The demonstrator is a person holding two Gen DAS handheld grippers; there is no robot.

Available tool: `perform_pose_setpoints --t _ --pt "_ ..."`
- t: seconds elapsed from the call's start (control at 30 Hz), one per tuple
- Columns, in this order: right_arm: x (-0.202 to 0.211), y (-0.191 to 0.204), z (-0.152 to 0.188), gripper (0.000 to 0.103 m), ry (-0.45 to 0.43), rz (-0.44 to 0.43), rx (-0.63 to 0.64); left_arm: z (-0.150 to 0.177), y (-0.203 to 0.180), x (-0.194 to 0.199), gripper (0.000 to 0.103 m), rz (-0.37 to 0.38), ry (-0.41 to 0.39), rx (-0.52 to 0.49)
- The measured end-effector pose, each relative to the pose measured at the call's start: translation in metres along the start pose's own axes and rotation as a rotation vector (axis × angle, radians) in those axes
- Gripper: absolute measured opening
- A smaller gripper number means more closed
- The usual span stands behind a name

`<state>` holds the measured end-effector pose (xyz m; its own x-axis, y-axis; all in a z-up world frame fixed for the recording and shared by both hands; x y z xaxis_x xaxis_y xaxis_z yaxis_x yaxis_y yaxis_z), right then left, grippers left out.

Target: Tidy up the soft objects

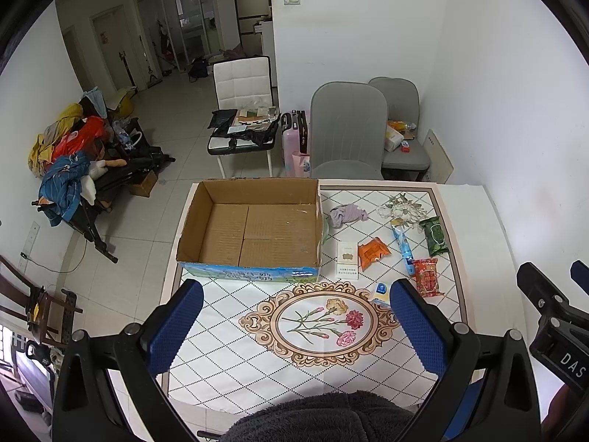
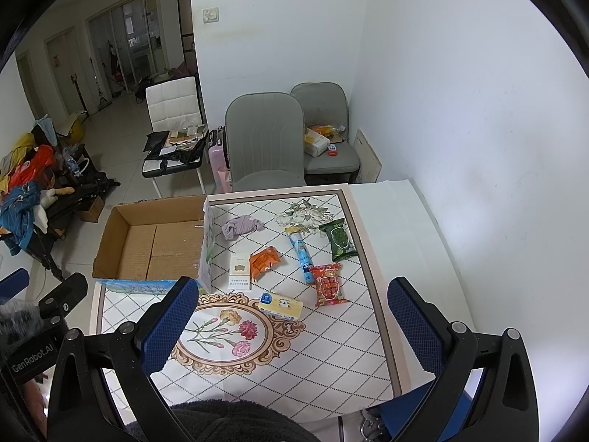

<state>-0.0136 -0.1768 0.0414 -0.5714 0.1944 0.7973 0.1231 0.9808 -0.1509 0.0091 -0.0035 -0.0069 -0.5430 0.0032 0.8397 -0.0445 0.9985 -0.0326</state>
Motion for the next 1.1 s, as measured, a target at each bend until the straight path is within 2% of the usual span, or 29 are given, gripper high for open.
perform_pose_setpoints --t 1.1 --pt "0.0062 -0.0022 -0.0103 0.103 -0.006 0.017 -0.004 -0.0033 -0.0007 -0.0019 0.103 0.016 0.001 -0.002"
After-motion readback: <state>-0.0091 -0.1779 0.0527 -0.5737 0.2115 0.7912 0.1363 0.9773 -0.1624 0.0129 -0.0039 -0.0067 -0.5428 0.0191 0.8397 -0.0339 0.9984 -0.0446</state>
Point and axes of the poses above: each gripper's, at about its wrist camera, not at the fingertips, and x roughly against the way its jaws point, y to its left, z to its underside, the point moved 1 cm from there along -x, roughly the way its jaws point, and after that the axes turned 5 degrees about x, right-handed, at the moved point
